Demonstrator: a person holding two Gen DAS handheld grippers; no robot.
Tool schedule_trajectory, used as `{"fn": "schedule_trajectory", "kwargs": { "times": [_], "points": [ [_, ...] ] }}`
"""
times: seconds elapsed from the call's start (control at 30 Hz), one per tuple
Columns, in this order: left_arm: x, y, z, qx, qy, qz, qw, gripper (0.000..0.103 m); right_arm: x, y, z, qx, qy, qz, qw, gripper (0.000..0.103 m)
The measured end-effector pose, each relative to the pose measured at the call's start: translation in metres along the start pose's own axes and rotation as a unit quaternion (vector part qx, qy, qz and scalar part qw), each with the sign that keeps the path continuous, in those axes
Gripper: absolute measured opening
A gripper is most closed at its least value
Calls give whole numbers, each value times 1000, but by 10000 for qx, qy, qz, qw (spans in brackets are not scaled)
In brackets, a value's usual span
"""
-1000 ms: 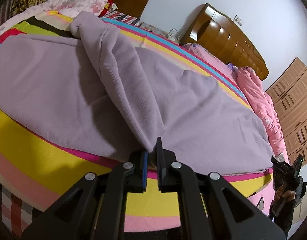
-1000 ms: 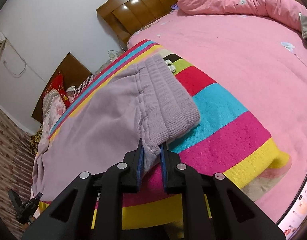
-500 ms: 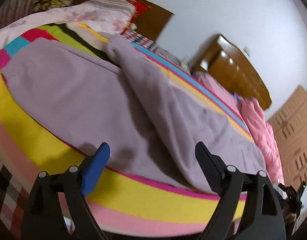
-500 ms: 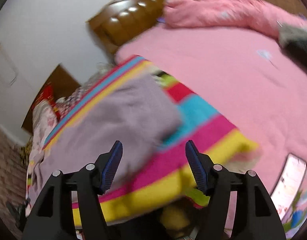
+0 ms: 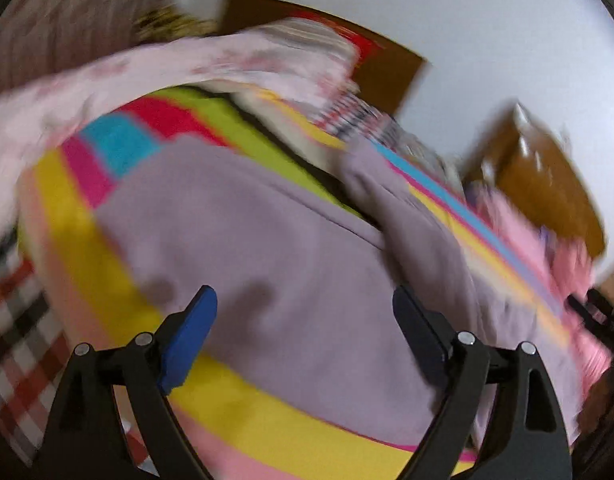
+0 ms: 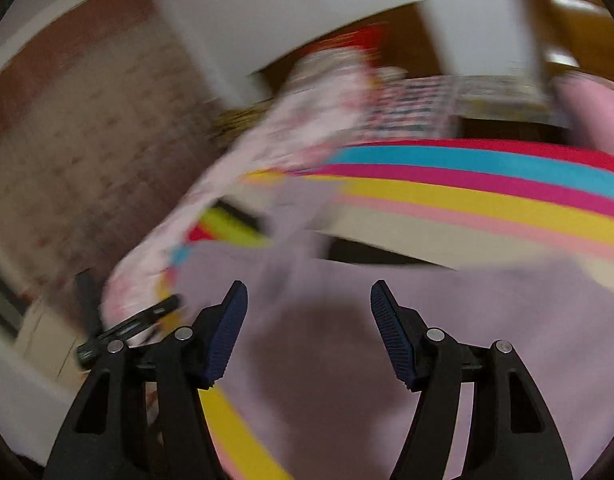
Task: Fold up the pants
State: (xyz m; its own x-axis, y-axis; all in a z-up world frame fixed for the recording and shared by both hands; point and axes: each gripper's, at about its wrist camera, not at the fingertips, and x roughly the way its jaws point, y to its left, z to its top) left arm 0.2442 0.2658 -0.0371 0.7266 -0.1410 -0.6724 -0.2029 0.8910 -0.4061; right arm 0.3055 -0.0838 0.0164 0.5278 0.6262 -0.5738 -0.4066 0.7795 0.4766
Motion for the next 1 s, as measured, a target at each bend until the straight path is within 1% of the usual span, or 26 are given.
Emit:
{"fn": "schedule_trajectory", "kwargs": {
  "times": [0.03, 0.1, 0.13, 0.17, 0.2, 0.23, 0.27, 0.3, 0.33, 0.37, 0.4, 0.43, 0.47, 0.5, 0.57, 0.6, 0.63, 0.67, 0.7, 0.73, 0.77, 0.8, 0.87, 0.9, 0.93, 1.0],
  "points": [
    [-2, 24, 6, -384, -54, 88, 9992, 89, 21, 18, 10, -296, 145, 221, 9992, 64],
    [-3, 56, 11, -815, -133, 217, 9963, 85, 79, 60, 34, -1100, 534, 649, 9904, 64],
    [0, 69, 15, -953, -178, 165, 9952, 80, 113, 79, 46, -1401, 838, 925, 9822, 64],
    [6, 83, 20, -1117, -162, 176, 9935, 71, 140, 93, 55, -1582, 1025, 1038, 9766, 64],
    [15, 94, 24, -1289, -89, 282, 9912, 62, 164, 106, 62, -1767, 1183, 1070, 9713, 64],
    [20, 100, 27, -1381, -84, 305, 9899, 60, 191, 117, 70, -1943, 1386, 1073, 9651, 64],
    [22, 108, 27, -1410, -113, 335, 9894, 60, 221, 128, 78, -2145, 1606, 1042, 9578, 64],
    [26, 111, 29, -1405, -127, 404, 9892, 60, 256, 140, 85, -2444, 1830, 995, 9470, 64],
    [29, 114, 29, -1384, -123, 483, 9891, 60, 271, 145, 87, -2591, 1956, 998, 9406, 63],
    [34, 119, 33, -1374, -112, 530, 9890, 60, 298, 152, 87, -2824, 2173, 1001, 9290, 59],
    [38, 121, 35, -1374, -117, 506, 9892, 60, 317, 156, 84, -2961, 2308, 962, 9219, 56],
    [43, 122, 37, -1349, -133, 503, 9895, 60, 331, 158, 81, -3028, 2411, 926, 9174, 52],
    [44, 123, 36, -1309, -139, 539, 9898, 60, 345, 154, 74, -3112, 2590, 912, 9098, 48],
    [47, 122, 38, -1242, -151, 585, 9904, 60, 356, 155, 69, -3200, 2708, 925, 9032, 48],
    [51, 117, 39, -1108, -161, 665, 9915, 60, 365, 161, 56, -3381, 2779, 977, 8938, 47],
    [53, 115, 39, -1035, -156, 716, 9919, 58, 365, 163, 54, -3413, 2761, 1047, 8924, 42],
    [54, 112, 38, -920, -162, 804, 9924, 54, 364, 164, 52, -3449, 2758, 1183, 8894, 30],
    [57, 113, 39, -844, -169, 849, 9927, 40, 360, 165, 49, -3564, 2702, 1205, 8863, 24],
    [58, 113, 39, -761, -167, 811, 9937, 21, 357, 166, 47, -3685, 2621, 1158, 8844, 22],
    [58, 111, 38, -670, -157, 731, 9949, 15, 352, 168, 45, -3767, 2564, 1152, 8826, 14],
    [57, 107, 37, -531, -190, 755, 9956, 8, 348, 170, 45, -3828, 2460, 1146, 8831, 11],
    [54, 103, 37, -398, -273, 805, 9956, 6, 343, 170, 46, -3825, 2335, 1115, 8870, 10],
    [37, 96, 41, -320, -544, 756, 9951, 5, 337, 175, 58, -3653, 2134, 1161, 8986, 9],
    [25, 92, 45, -279, -710, 770, 9941, 5, 331, 178, 64, -3623, 2005, 1192, 9024, 9],
    [13, 89, 52, -246, -899, 793, 9925, 5, 326, 183, 69, -3633, 1903, 1215, 9039, 9],
    [7, 91, 61, -310, -898, 765, 9925, 5, 330, 191, 75, -3631, 1886, 1147, 9052, 9]
  ]
}}
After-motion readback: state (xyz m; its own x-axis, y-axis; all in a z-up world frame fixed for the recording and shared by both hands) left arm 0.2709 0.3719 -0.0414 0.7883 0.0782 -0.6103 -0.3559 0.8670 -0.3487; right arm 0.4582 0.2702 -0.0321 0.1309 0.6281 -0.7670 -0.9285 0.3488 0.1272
